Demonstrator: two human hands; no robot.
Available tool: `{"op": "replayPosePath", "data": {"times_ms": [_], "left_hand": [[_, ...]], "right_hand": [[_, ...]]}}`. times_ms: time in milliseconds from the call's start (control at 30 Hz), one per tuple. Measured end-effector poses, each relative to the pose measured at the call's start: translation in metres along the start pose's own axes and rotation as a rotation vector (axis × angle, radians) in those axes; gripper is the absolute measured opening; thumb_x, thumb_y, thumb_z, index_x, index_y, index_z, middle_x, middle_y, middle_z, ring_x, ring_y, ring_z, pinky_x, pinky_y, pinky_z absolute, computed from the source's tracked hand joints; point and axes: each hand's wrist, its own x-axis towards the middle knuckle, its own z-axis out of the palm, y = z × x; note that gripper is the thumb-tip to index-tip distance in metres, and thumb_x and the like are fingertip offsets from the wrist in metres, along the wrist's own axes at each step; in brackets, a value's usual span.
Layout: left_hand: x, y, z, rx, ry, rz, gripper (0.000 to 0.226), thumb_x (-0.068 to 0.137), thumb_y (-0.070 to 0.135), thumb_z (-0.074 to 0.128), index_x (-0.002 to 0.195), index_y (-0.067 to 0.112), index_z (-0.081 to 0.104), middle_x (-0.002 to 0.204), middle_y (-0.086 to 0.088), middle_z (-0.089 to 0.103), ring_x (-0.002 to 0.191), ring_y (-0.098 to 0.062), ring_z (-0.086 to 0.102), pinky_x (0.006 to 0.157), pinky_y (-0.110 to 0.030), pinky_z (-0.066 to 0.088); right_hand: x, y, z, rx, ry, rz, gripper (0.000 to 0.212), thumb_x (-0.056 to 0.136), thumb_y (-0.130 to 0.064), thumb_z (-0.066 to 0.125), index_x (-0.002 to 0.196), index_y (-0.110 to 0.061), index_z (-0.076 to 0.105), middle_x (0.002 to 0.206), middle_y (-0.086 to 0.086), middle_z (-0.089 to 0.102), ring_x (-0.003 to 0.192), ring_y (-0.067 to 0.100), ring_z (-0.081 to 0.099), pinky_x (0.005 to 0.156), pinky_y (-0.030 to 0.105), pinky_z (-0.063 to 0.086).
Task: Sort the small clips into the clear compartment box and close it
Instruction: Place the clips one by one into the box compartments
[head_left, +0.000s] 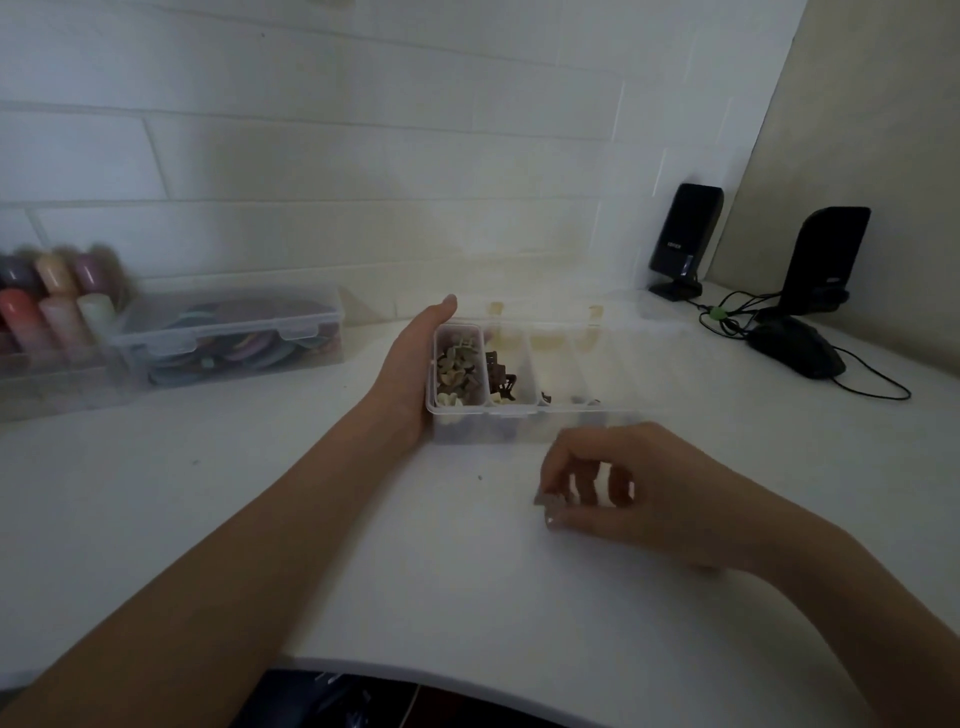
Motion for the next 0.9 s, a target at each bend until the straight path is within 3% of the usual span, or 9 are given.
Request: {"op": "replayPosePath", "data": {"times_ms": [133, 267, 433, 533, 633, 700, 900], "left_hand": [[-0.002, 0.0, 0.001, 0.007, -0.012, 0.003, 0.047, 0.089, 0.049, 0.047, 0.084, 0.008, 0.068, 0.066, -0.009, 0.067, 0.058, -0.023, 0.065, 0.056, -0.025, 0.053], [-0.004, 0.0, 0.002, 0.004, -0.027, 0.007, 0.046, 0.09, 0.049, 0.045, 0.083, 0.008, 0.067, 0.06, -0.007, 0.067, 0.052, -0.02, 0.065, 0.053, -0.023, 0.052], [-0.007, 0.0, 0.004, 0.012, -0.021, 0.022, 0.045, 0.091, 0.046, 0.045, 0.084, 0.007, 0.066, 0.06, -0.008, 0.068, 0.052, -0.021, 0.065, 0.052, -0.022, 0.053], [-0.007, 0.0, 0.004, 0.015, -0.006, 0.022, 0.044, 0.089, 0.047, 0.047, 0.082, 0.009, 0.068, 0.07, -0.01, 0.068, 0.065, -0.026, 0.064, 0.064, -0.03, 0.052], [-0.007, 0.0, 0.004, 0.014, -0.004, 0.018, 0.042, 0.089, 0.046, 0.049, 0.082, 0.009, 0.068, 0.067, -0.009, 0.067, 0.06, -0.024, 0.065, 0.057, -0.027, 0.054], [-0.007, 0.0, 0.005, 0.012, 0.002, 0.014, 0.041, 0.088, 0.045, 0.05, 0.082, 0.009, 0.067, 0.064, -0.008, 0.066, 0.057, -0.023, 0.064, 0.054, -0.026, 0.053], [-0.006, 0.0, 0.002, 0.053, -0.009, 0.018, 0.034, 0.081, 0.041, 0.056, 0.081, 0.01, 0.07, 0.079, -0.01, 0.064, 0.074, -0.028, 0.061, 0.069, -0.035, 0.05]], "right_hand": [[0.005, -0.004, 0.002, 0.311, 0.113, -0.024, 0.014, 0.079, -0.01, 0.071, 0.09, -0.015, 0.065, 0.088, -0.004, 0.071, 0.078, 0.013, 0.065, 0.061, 0.023, 0.053], [0.007, -0.002, 0.004, 0.521, 0.174, 0.019, 0.018, 0.072, -0.009, 0.073, 0.084, -0.008, 0.061, 0.085, 0.002, 0.073, 0.073, 0.014, 0.065, 0.056, 0.02, 0.05], [0.009, 0.0, 0.008, 0.51, 0.234, -0.014, 0.014, 0.067, -0.022, 0.073, 0.075, -0.016, 0.063, 0.09, 0.004, 0.073, 0.075, 0.016, 0.068, 0.058, 0.022, 0.052], [0.009, 0.004, 0.009, 0.503, 0.29, -0.037, 0.014, 0.075, -0.006, 0.073, 0.079, -0.011, 0.06, 0.089, 0.009, 0.071, 0.077, 0.025, 0.067, 0.06, 0.026, 0.053], [0.01, 0.006, 0.007, 0.5, 0.353, -0.059, 0.021, 0.08, 0.007, 0.065, 0.087, -0.011, 0.06, 0.086, 0.008, 0.067, 0.076, 0.023, 0.065, 0.062, 0.025, 0.053], [0.01, 0.006, 0.005, 0.483, 0.4, -0.069, 0.024, 0.081, 0.009, 0.062, 0.092, -0.012, 0.062, 0.085, 0.003, 0.064, 0.076, 0.02, 0.065, 0.066, 0.025, 0.055], [0.01, 0.007, 0.001, 0.394, 0.641, -0.033, 0.016, 0.08, 0.003, 0.066, 0.079, -0.013, 0.066, 0.081, 0.0, 0.069, 0.078, 0.016, 0.067, 0.071, 0.027, 0.056]]}}
